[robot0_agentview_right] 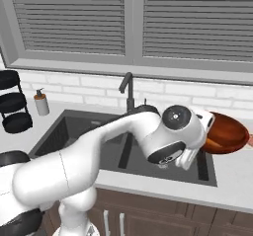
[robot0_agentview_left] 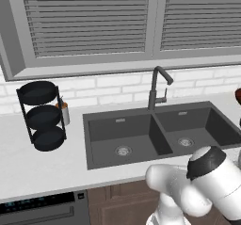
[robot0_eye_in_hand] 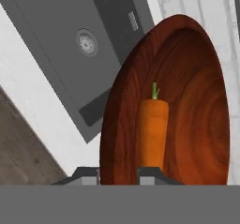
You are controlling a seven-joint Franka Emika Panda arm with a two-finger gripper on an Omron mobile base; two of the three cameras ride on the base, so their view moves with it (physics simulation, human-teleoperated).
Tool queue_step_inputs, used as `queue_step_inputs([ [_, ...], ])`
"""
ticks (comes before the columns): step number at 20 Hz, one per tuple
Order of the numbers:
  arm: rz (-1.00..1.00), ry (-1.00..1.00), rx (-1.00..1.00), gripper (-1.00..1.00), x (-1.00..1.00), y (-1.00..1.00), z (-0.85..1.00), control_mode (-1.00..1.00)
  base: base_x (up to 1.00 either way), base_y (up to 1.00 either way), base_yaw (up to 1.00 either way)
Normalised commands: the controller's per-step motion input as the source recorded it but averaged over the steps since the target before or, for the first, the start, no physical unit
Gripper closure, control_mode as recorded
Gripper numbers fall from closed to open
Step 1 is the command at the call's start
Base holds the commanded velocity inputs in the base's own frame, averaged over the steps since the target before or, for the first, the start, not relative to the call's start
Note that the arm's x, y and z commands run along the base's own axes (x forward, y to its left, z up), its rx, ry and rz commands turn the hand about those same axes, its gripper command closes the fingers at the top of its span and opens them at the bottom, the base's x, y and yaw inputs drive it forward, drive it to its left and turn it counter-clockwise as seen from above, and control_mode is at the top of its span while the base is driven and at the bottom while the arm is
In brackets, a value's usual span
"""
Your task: Pick the carrot from the sink and place it in the bowl. Then pick the bowl and place it in the microwave. Then close the microwave door and press the start button.
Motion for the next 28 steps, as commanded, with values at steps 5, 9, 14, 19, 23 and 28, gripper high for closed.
queue_step_inputs([
  [5,0.15,0.12,0.04,1.00,-0.04,1.00,0.47,-1.00,0.00,0.00,0.00],
  [9,0.17,-0.01,0.08,1.00,-0.01,0.96,0.35,-1.00,0.00,0.00,0.00],
  [14,0.19,-0.09,0.15,1.00,-0.07,0.74,0.25,-1.00,0.00,0.00,0.00],
  [19,0.16,0.09,-0.06,1.00,-0.11,0.89,0.58,-1.00,0.00,0.00,0.00],
  [23,0.06,0.05,-0.06,1.00,-0.17,0.85,0.60,-1.00,0.00,0.00,0.00],
  [28,0.02,0.00,0.17,1.00,-0.48,0.15,0.11,-1.00,0.00,0.00,0.00],
])
